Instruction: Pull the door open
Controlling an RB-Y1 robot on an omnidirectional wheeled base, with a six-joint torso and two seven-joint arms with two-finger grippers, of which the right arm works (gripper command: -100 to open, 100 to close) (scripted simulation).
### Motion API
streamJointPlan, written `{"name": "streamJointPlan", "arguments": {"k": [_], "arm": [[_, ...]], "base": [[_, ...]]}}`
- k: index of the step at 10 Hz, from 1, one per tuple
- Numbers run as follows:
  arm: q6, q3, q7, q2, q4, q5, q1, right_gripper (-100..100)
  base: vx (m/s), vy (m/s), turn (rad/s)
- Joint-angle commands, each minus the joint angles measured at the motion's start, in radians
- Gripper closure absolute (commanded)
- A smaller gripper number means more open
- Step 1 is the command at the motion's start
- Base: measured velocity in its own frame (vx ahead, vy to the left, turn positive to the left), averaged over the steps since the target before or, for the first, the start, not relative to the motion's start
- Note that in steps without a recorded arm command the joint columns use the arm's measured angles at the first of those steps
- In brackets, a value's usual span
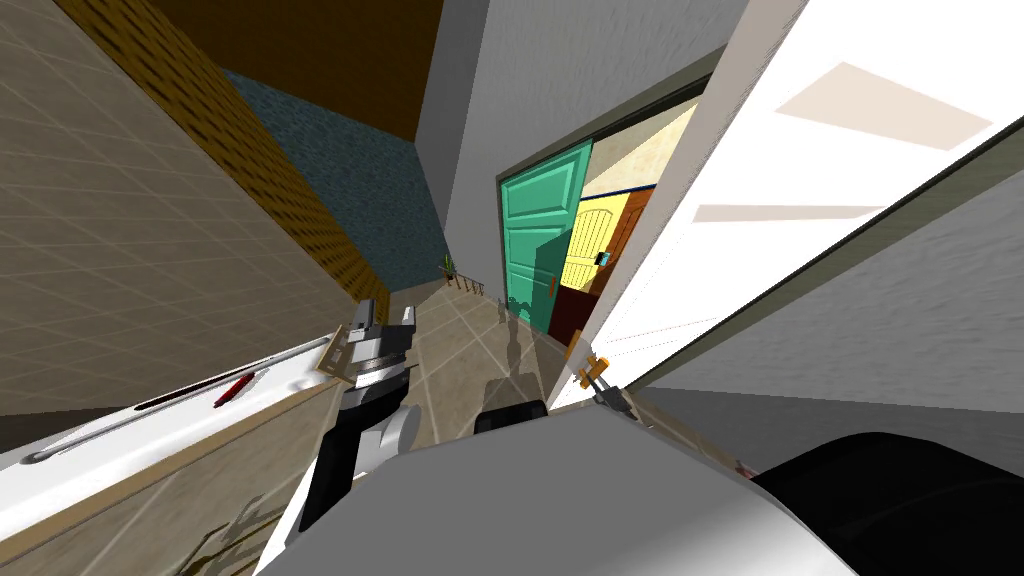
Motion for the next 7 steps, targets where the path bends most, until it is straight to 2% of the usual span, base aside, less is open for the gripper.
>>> {"name": "streamJointPlan", "arguments": {"k": [1,4,5,7], "arm": [[-0.016,0.003,-0.009,-0.005,0.012,0.002,-0.007,100],[-0.030,0.010,-0.021,-0.011,0.031,0.007,-0.017,100],[-0.022,0.010,-0.018,-0.009,0.028,0.007,-0.015,100],[-0.028,0.016,-0.025,-0.011,0.042,0.011,-0.025,100]], "base": [[-0.204,-0.045,0.121],[-0.194,-0.037,0.100],[-0.081,-0.016,0.021],[-0.173,-0.050,0.142]]}}
